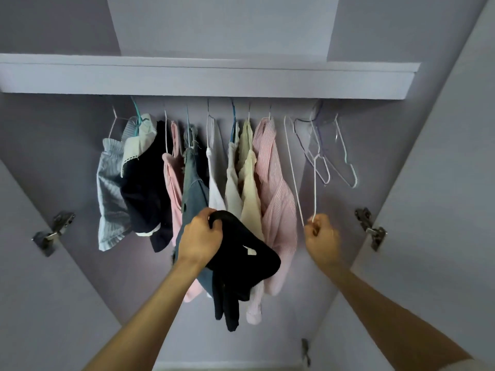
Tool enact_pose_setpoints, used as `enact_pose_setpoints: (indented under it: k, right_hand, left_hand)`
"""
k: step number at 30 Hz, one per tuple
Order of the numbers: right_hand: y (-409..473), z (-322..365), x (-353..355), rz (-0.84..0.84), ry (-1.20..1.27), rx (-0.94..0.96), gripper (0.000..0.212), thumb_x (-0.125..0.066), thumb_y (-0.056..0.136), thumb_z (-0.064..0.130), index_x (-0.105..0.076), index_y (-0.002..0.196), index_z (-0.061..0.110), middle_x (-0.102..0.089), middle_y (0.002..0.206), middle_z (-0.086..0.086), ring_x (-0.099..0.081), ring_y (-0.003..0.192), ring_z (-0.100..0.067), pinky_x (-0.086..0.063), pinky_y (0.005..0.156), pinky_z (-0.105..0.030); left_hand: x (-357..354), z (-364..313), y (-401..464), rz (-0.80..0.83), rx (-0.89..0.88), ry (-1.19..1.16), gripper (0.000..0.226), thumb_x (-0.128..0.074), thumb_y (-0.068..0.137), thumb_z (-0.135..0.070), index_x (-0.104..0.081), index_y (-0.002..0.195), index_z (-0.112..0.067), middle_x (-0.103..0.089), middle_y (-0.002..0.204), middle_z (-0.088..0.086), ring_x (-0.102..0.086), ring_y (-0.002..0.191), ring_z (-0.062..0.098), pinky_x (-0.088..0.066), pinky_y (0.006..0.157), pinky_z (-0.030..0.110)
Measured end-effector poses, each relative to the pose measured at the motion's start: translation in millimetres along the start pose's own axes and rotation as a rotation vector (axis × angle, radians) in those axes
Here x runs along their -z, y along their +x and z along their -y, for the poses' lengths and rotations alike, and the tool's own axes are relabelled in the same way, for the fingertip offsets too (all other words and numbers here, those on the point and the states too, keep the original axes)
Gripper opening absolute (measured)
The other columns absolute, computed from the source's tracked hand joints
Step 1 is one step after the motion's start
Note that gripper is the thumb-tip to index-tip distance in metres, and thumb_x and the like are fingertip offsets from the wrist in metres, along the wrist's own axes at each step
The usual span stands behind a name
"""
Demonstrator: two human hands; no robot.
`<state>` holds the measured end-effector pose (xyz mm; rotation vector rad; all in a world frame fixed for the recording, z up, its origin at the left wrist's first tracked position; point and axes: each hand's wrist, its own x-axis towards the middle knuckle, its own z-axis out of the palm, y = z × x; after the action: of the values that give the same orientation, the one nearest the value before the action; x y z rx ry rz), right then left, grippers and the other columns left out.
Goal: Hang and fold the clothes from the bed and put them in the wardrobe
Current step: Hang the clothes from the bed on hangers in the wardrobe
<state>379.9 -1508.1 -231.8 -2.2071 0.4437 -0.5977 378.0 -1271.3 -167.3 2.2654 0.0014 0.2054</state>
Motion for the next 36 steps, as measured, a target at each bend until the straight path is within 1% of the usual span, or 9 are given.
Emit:
enact_pose_setpoints:
  k: [3,7,11,15,19,23,27,32,36]
  right_hand:
    - [-29.7,1.4,1.7,0.154,0.175,-0.075,0.012,-0.049,0.087,-0.001,-0.052,0.097,0.005,-0.052,0.072,-0.009,-0.048,0.065,-0.024,-0.040,0.058,-0.028]
    - [-59.8,19.5,6.6,0.047,0.362,-0.135,0.006,-0.049,0.092,0.004,-0.053,0.087,0.005,-0.045,0.070,-0.003,-0.039,0.059,-0.010,-0.033,0.047,-0.008]
    - [-91.2,31.6,16.5,-0.070,0.472,-0.076,0.031,-0.053,0.095,0.014,-0.034,0.070,0.015,-0.031,0.064,0.002,-0.030,0.052,-0.003,-0.031,0.048,-0.010]
    - [-92.4,51.6,25.1,-0.127,0.600,-0.039,0.016,-0.045,0.099,0.016,-0.053,0.088,0.008,-0.040,0.066,0.001,-0.042,0.049,0.006,-0.035,0.054,-0.005]
    - [-91.5,62.4,24.1,-0.042,0.636,-0.030,0.038,-0.033,0.102,0.022,-0.059,0.082,0.002,-0.033,0.058,0.002,-0.032,0.046,-0.003,-0.030,0.051,-0.016]
    - [-85.7,88.8,29.5,0.042,1.047,-0.171,0.040,-0.033,0.103,0.023,-0.035,0.063,0.017,-0.031,0.042,0.013,-0.025,0.037,-0.002,-0.021,0.040,-0.016]
    - [-74.5,118.8,27.0,0.158,1.277,-0.273,0.044,-0.032,0.102,0.024,-0.033,0.059,0.017,-0.025,0.039,0.010,-0.019,0.034,-0.006,-0.014,0.037,-0.020]
    - [-65.7,148.5,13.1,0.201,1.342,-0.280,0.042,-0.035,0.099,0.020,-0.030,0.057,0.018,-0.024,0.039,0.010,-0.018,0.034,-0.006,-0.013,0.038,-0.020]
    - [-66.6,160.2,5.0,0.176,1.326,-0.251,0.041,-0.036,0.098,0.017,-0.027,0.059,0.018,-0.024,0.041,0.009,-0.019,0.038,-0.007,-0.016,0.039,-0.020]
  left_hand:
    - [5.2,12.0,-20.4,0.041,0.023,-0.026,0.027,-0.043,0.097,-0.017,-0.056,0.119,-0.010,-0.063,0.110,0.011,-0.057,0.096,0.027,-0.044,0.081,0.033]
    - [16.8,24.7,-42.2,0.045,0.000,0.031,0.023,-0.046,0.097,-0.021,-0.056,0.115,-0.010,-0.064,0.105,0.011,-0.058,0.101,0.033,-0.048,0.086,0.041]
    - [26.1,35.5,-58.7,0.026,-0.058,0.125,0.023,-0.048,0.096,-0.020,-0.056,0.116,-0.012,-0.066,0.105,0.013,-0.059,0.098,0.035,-0.043,0.073,0.035]
    - [36.0,37.8,-65.3,-0.070,-0.066,0.242,0.024,-0.047,0.096,-0.026,-0.058,0.115,-0.015,-0.057,0.110,0.011,-0.057,0.098,0.036,-0.040,0.070,0.036]
    - [47.7,40.1,-66.7,-0.160,-0.031,0.308,0.028,-0.047,0.097,-0.029,-0.058,0.117,-0.013,-0.054,0.108,0.015,-0.055,0.097,0.039,-0.046,0.078,0.043]
    - [57.2,40.9,-59.2,-0.133,0.048,0.053,0.021,-0.047,0.098,-0.019,-0.060,0.108,-0.006,-0.064,0.098,0.012,-0.059,0.098,0.034,-0.041,0.073,0.030]
    - [62.5,31.1,-57.6,-0.015,0.048,-0.117,0.016,-0.049,0.097,-0.017,-0.062,0.101,-0.009,-0.065,0.091,0.009,-0.062,0.092,0.026,-0.046,0.075,0.028]
    - [77.1,5.1,-56.8,0.038,-0.091,-0.190,0.011,-0.054,0.095,-0.016,-0.065,0.093,-0.016,-0.068,0.091,0.008,-0.063,0.086,0.019,-0.049,0.084,0.030]
    - [94.5,-12.3,-63.1,0.081,-0.172,-0.186,0.014,-0.053,0.095,-0.013,-0.064,0.088,-0.019,-0.067,0.086,0.011,-0.062,0.079,0.014,-0.049,0.081,0.027]
